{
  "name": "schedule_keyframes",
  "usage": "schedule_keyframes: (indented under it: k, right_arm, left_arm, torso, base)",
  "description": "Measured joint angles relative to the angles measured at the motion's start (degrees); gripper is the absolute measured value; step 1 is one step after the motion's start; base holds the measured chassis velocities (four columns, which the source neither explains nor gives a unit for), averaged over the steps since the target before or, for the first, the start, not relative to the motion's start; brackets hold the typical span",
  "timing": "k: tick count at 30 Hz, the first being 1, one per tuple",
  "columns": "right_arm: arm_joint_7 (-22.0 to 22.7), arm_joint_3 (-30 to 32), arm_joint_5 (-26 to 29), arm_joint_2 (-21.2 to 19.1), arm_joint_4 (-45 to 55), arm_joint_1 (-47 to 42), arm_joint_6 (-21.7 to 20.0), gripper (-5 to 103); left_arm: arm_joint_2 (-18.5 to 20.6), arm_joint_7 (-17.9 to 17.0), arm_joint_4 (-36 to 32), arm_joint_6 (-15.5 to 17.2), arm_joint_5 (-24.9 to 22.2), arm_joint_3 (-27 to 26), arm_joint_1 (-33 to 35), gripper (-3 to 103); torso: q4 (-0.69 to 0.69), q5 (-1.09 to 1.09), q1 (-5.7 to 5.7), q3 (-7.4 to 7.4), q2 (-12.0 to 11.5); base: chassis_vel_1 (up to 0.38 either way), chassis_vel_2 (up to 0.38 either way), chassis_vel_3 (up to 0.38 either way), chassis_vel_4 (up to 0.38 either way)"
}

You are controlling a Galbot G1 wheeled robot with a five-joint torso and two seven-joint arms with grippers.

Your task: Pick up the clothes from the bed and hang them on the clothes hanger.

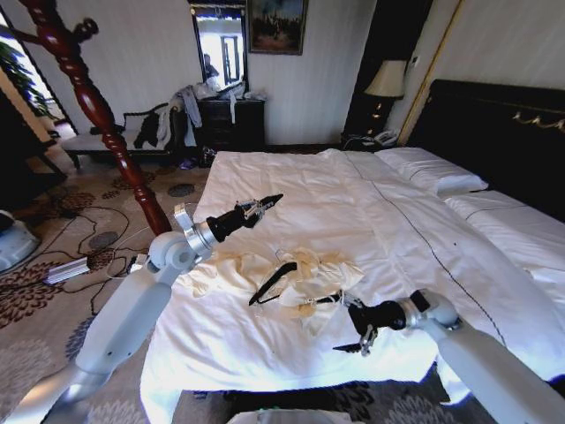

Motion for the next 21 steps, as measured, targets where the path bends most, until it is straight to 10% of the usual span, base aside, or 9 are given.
schedule_keyframes:
  k: [6,21]
  right_arm:
    - [2.9,-0.3,-0.3,1.6,-1.2,-1.7,1.5,100]
    - [6.0,-1.4,0.0,3.2,-2.6,-1.3,3.1,100]
  left_arm:
    - [-1.8,-13.2,1.6,1.1,7.7,2.3,10.7,8]
    - [-9.0,-23.0,10.5,3.3,19.5,8.1,15.8,57]
  torso:
    - [0.02,-0.02,0.0,0.0,0.0]
    - [0.0,0.0,-0.01,0.0,0.0]
  base:
    - [0.0,0.0,0.0,0.0]
    - [0.0,0.0,0.0,0.0]
